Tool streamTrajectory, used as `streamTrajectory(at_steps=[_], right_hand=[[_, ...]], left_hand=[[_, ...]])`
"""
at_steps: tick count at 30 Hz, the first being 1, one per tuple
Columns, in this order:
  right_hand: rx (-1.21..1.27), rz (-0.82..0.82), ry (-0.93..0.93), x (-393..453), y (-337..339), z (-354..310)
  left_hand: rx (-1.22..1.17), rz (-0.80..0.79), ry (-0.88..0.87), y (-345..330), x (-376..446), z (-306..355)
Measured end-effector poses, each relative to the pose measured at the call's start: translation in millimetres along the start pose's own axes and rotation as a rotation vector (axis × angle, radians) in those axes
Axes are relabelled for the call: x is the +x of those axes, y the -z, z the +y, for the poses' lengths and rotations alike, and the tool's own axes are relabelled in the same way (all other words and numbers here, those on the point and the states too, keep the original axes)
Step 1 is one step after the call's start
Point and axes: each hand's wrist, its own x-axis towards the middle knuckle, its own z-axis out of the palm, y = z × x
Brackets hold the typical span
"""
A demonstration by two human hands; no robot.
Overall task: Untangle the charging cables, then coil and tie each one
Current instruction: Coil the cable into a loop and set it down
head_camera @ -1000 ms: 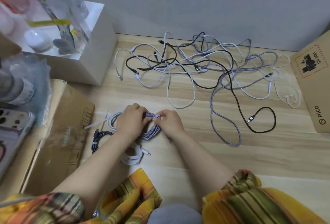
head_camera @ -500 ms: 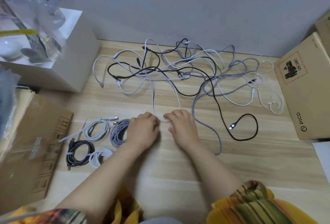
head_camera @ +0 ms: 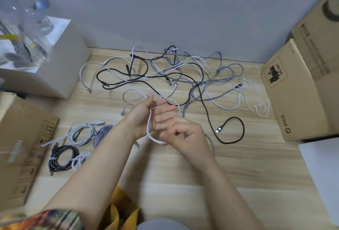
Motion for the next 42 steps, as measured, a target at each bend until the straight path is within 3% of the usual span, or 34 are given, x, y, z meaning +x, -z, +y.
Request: streamTrajectory(at_steps=[2, 4, 8, 11, 16, 20, 22, 24, 27, 32, 35, 37, 40, 42], right_hand=[[0.040, 0.036, -0.029, -12, 7, -6], [0.029, 0.182, -0.045, -22, 17, -14], [0.010, 0.567, -0.077, -36, 48, -21], [-0.117, 0.665, -0.180, -42, 72, -19], [-0.584, 0.251, -0.499, -41, 83, -4], [-0.658, 0.205, -0.516, -36, 64, -2], [-0.490, 0.208, -0.599, -29, 55, -8], [-0.131, 0.176, -0.646, -23, 48, -14], [0.148, 0.154, -0.610, -19, 41, -19], [-0.012, 0.162, -0.585, -20, 35, -13], [-0.047, 0.170, -0.529, -23, 33, -15], [-0.064, 0.190, -0.495, -25, 34, -15], [-0.031, 0.203, -0.463, -28, 38, -13], [-0.065, 0.186, -0.427, -30, 38, -12]], left_hand=[[0.013, 0.013, -0.025, -5, -1, -1], [-0.062, 0.066, -0.064, -4, -2, -3], [-0.487, 0.232, -0.170, 12, -5, 6], [-0.619, 0.225, -0.165, 23, -9, 10], [-0.124, 0.119, -0.190, -2, -27, -20], [0.358, 0.023, -0.268, -23, -50, -38], [0.538, -0.137, -0.362, -27, -62, -45], [0.692, -0.332, -0.375, -28, -70, -50], [0.906, -0.402, -0.270, -29, -76, -54], [1.095, -0.376, -0.173, -25, -73, -57], [1.255, -0.255, -0.232, -18, -68, -55], [1.309, -0.083, -0.367, -15, -65, -47], [1.237, 0.214, -0.724, -12, -63, -34], [1.269, 0.247, -0.909, -10, -56, -28]])
